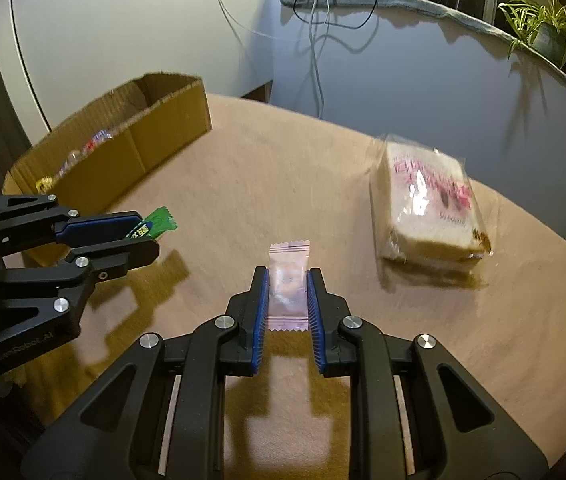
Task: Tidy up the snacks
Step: 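Carry the pink candy and green candy in both grippers over the box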
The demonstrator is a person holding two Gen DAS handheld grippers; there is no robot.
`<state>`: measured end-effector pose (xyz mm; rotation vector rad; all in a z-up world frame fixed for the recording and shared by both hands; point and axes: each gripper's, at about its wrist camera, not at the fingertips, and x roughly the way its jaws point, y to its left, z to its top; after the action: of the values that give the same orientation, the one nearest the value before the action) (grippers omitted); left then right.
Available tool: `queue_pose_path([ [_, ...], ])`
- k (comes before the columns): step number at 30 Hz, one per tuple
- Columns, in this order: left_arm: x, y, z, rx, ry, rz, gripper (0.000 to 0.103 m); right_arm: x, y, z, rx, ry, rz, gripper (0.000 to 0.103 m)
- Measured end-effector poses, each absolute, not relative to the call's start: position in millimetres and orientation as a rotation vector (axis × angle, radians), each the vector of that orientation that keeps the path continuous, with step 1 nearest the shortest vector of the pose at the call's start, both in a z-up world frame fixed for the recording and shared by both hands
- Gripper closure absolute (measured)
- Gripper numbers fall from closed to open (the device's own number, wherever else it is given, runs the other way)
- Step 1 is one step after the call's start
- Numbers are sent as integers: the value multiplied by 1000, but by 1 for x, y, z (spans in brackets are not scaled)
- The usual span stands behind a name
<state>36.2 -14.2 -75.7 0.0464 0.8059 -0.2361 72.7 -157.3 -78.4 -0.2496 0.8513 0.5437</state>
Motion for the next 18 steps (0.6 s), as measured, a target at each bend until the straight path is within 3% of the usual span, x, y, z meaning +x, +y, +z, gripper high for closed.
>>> queue_pose_path([
  [18,16,51,-35,-58,658,-132,85,73,-90,-27,-167,758,677,83],
])
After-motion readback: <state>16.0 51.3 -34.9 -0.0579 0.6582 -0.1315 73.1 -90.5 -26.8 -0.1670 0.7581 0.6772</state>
